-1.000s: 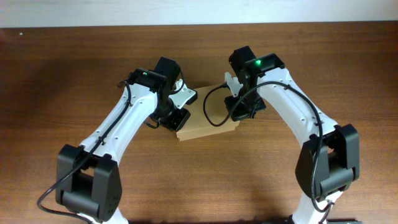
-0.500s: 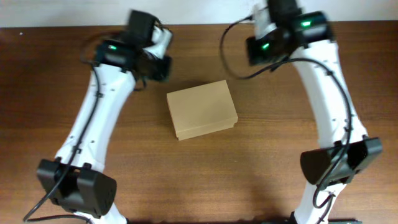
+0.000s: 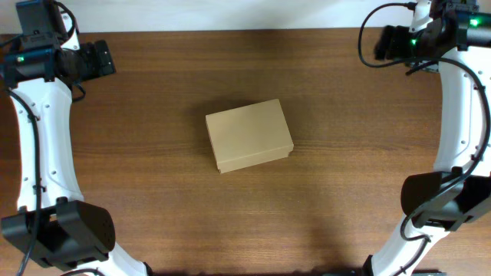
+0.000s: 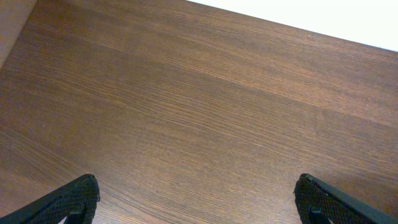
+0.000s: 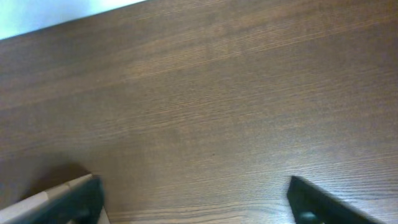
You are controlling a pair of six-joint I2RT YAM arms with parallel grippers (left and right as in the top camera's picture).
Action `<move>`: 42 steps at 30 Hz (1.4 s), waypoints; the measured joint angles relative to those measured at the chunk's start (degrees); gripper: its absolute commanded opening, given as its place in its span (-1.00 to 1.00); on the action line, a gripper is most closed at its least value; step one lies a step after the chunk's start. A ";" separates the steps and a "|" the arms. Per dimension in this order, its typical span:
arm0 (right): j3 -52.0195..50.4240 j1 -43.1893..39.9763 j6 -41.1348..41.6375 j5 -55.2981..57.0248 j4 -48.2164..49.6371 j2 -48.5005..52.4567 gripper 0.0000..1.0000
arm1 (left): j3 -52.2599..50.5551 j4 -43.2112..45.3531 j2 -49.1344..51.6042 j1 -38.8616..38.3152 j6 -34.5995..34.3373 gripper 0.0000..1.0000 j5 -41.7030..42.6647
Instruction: Pack container
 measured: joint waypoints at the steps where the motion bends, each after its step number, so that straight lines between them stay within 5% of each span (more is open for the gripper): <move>1: 0.00 0.00 -0.02 0.00 -0.09 0.00 0.98 | 0.00 0.00 0.00 -0.02 0.00 0.99 0.02; 16: 0.00 0.46 0.17 0.02 -0.31 -0.13 0.99 | 0.00 0.00 0.00 -0.02 0.00 0.99 0.02; 20: -4.22 6.75 0.17 0.39 0.50 -7.80 0.98 | 0.00 -0.02 0.00 -0.02 0.00 0.99 0.00; 24: -29.38 15.30 -0.09 0.44 23.37 -30.91 0.99 | 0.00 0.04 0.00 -0.04 0.00 0.99 -0.11; 29: -68.87 16.09 -0.44 0.90 55.19 -66.10 0.99 | 0.00 0.00 0.02 -0.02 0.00 0.99 -0.17; 37: -111.01 7.87 -0.48 5.44 58.84 -111.30 0.98 | 0.04 0.09 0.02 -0.02 0.00 0.99 -0.22; 42: -120.87 6.27 -0.50 6.08 58.88 -114.29 0.99 | 0.04 0.07 0.02 -0.02 0.00 0.99 -0.20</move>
